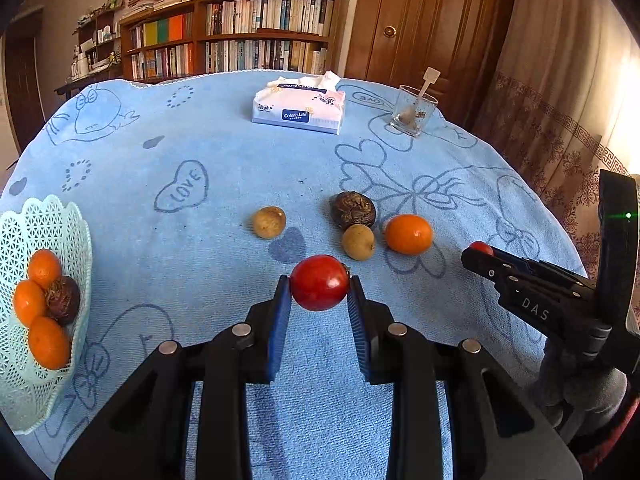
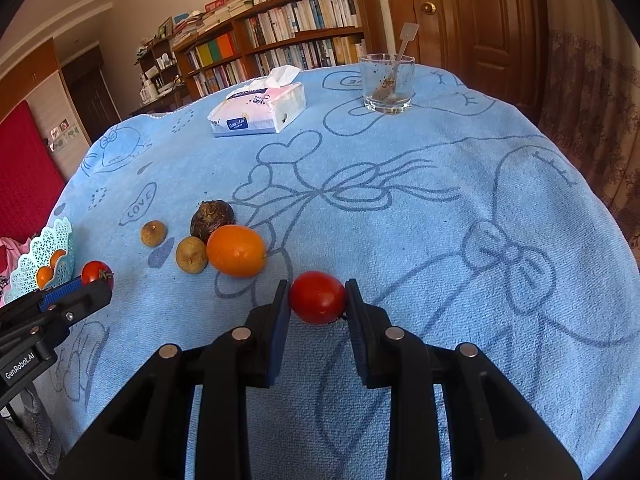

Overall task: Organize fruits
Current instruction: 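Carry the tomato into the green basket and open the left tool while the right tool holds its tomato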

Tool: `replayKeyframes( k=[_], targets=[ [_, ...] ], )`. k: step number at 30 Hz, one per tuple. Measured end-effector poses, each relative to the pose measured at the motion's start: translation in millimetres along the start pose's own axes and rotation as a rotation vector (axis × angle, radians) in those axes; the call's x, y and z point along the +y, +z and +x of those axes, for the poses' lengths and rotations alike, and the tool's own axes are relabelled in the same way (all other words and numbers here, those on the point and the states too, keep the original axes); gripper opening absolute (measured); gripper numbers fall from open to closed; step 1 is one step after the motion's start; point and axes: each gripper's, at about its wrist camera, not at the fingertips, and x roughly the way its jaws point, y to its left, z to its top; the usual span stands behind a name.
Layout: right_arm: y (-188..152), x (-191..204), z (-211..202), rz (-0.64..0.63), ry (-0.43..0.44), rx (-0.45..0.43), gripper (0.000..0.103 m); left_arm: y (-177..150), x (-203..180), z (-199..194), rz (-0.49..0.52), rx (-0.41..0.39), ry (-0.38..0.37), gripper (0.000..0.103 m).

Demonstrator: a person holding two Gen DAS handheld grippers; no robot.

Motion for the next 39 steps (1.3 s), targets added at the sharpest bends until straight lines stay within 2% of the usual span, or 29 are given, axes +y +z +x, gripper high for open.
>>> replayKeyframes(
  k=[18,25,34,37,38,39],
  targets=[
    [0.1,-3.7,-0.2,0.029,-0.047,-0.01,0.028,-12.7,72.7,-55.4,-0.113,-0.084,0.147,0.029],
    [1.2,-7.5,0.1,0.05,-0.07,-0.01,0.028,-22.7,113.8,-85.0,-0.167,-0.119,0.226,0.029],
    [3.2,-7.2,-2.8,0.076,-0.115,-0.009,0.028,-35.3,161.5,-106.4,-0.227,-0.123,0.313,0.029],
    [4.9,-1.9,-8.0,0.096,-0.088,-0.014,0.028,-38.6,171.5,-108.2,-0.242,-0.117,0.312,0.032],
    [6.0,1.9,-9.5,0.096,-0.075,-0.016,0.028,-39.1,173.2,-108.3,-0.247,-0.118,0.312,0.041],
    [7.1,7.2,-10.7,0.092,-0.06,-0.017,0.028,-39.6,175.3,-108.9,-0.253,-0.122,0.314,0.054]
  ],
)
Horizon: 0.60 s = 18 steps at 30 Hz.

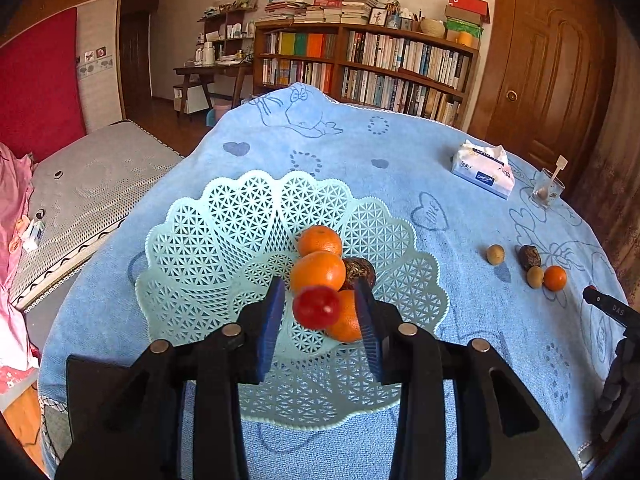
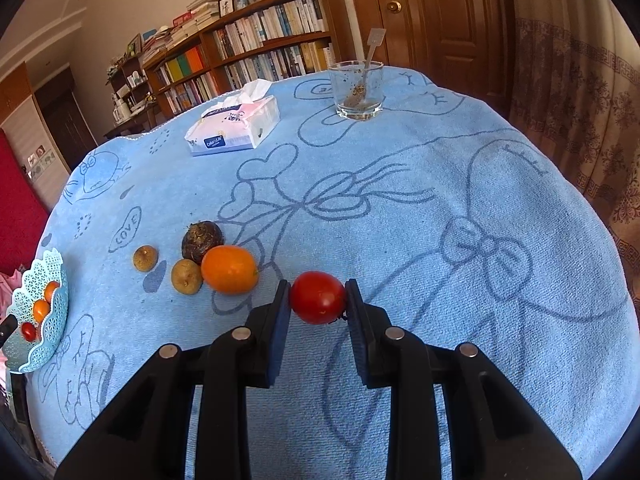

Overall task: Organize fruits
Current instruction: 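Carry the tomato into the green basket and open the left tool while the right tool holds its tomato, then carry the red tomato over the green basket and open the right tool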

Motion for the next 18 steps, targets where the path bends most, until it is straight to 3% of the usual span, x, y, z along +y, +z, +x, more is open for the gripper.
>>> replayKeyframes(
  k=[2,6,18],
  targets=[
    [0.2,14.1,-3.9,-0.02,0.033,0.001,0.028,0.3,3.9,-0.9,-0.011,-0.015,0.006,0.062],
    [0.4,51.0,-8.3,-0.085,0.115,0.014,0.028,0.2,11.5,0.1,-0.022,-0.018,0.008,0.067],
    [-17.9,176.3,-1.4,-0.284,0.367,0.131,0.028,0.3,39.6,-5.3,-0.071,-0.035,0.037,0.075]
  ],
)
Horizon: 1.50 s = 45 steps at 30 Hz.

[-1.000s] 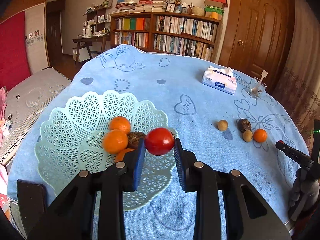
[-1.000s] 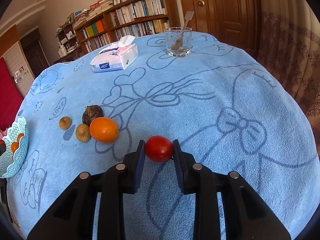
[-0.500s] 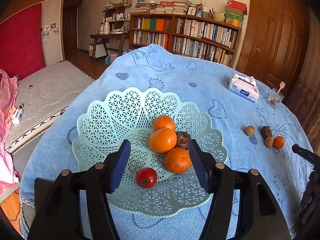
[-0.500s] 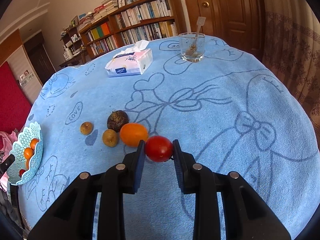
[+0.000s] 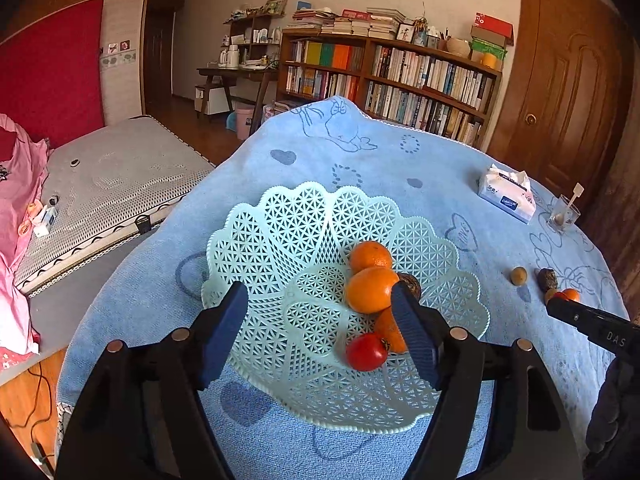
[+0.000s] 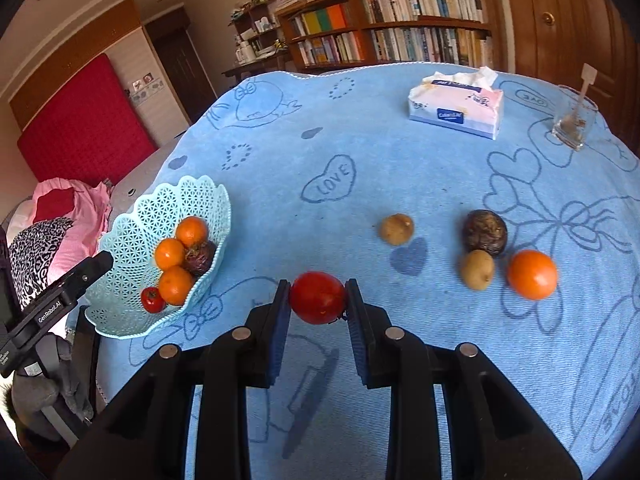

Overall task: Organize fruits
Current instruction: 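Carry the red tomato over the green basket and open the right tool, then move the right tool to the table and grasp an orange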

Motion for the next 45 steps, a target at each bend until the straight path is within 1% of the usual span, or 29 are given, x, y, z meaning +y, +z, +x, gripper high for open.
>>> replayKeyframes(
  k=[4,10,13,17,18,25,30,33,45],
  targets=[
    [6.0,33.5,7.6,-0.056,0.052,0.004,0.028,-2.9,5.1,2.4,-0.009,0.01,-0.003,0.075],
    [13.0,68.3,25.1,-0.11,0.104,0.031,0.028,-4.1,8.1,1.6,-0.018,0.009,-0.011,0.076],
    [13.4,79.8,34.3,-0.122,0.123,0.047,0.029,-4.4,8.2,1.3,-0.015,0.007,-0.013,0.078],
    [13.6,88.5,37.9,-0.131,0.136,0.049,0.029,-4.6,5.5,1.1,-0.007,0.005,-0.021,0.085],
    [13.1,88.8,37.7,-0.132,0.134,0.049,0.029,-4.8,4.8,1.4,-0.005,0.005,-0.023,0.086],
    [6.0,74.0,38.1,-0.101,0.108,0.058,0.03,-5.0,2.5,2.3,0.006,0.003,-0.017,0.088],
    [2.2,64.3,36.0,-0.088,0.097,0.057,0.03,-7.2,-1.9,4.2,0.028,0.001,-0.01,0.097],
    [0.3,57.0,32.1,-0.08,0.081,0.046,0.034,-8.4,-5.4,5.9,0.046,0.002,0.006,0.099],
    [-2.3,17.7,22.7,-0.012,0.015,0.03,0.036,-7.9,-8.1,5.5,0.044,0.0,0.015,0.1]
  ],
)
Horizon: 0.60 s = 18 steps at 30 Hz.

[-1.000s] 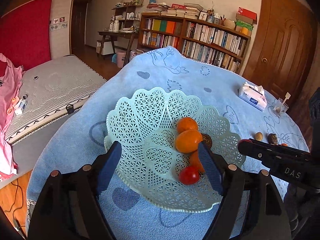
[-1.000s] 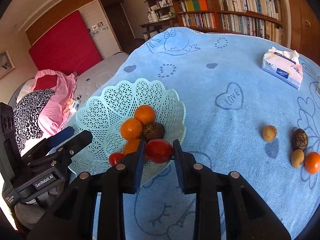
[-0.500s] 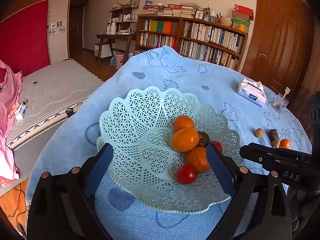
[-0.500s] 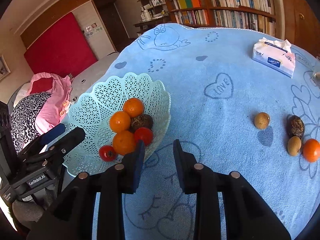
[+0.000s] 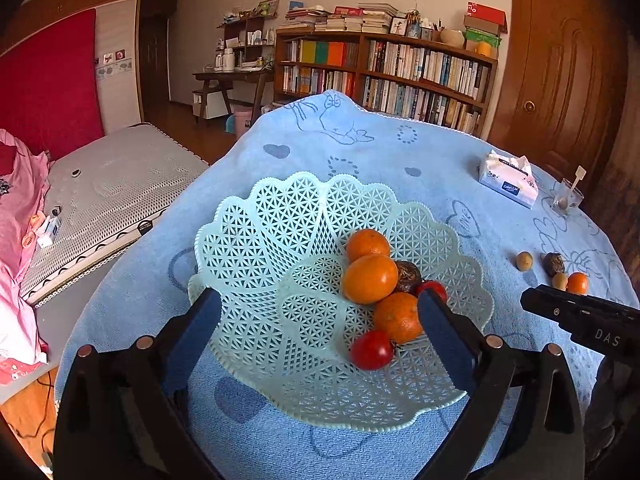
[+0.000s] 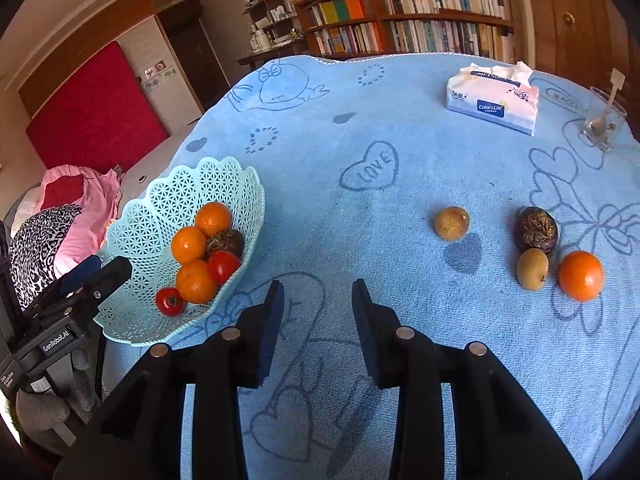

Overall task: Organize fruits
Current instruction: 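Move the right tool to the table and grasp an orange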

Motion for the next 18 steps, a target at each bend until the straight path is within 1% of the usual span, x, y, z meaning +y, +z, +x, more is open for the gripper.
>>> replayKeyframes(
  k=[2,4,13,18],
  targets=[
    [-1.1,-8.8,-2.1,0.014,-0.017,-0.002,0.037,-0.2,-1.9,0.8,0.0,0.001,-0.005,0.1],
    [-2.2,-19.2,-4.5,0.036,-0.032,-0.005,0.042,-1.3,-4.5,1.3,0.008,0.002,-0.009,0.1],
    [-6.5,-65.9,-18.3,0.124,-0.118,-0.03,0.043,-3.2,-20.2,5.3,0.041,0.022,-0.037,0.1],
    [-8.0,-94.0,-30.3,0.179,-0.183,-0.054,0.049,-1.4,-25.3,4.4,0.048,0.018,-0.041,0.1]
  ],
)
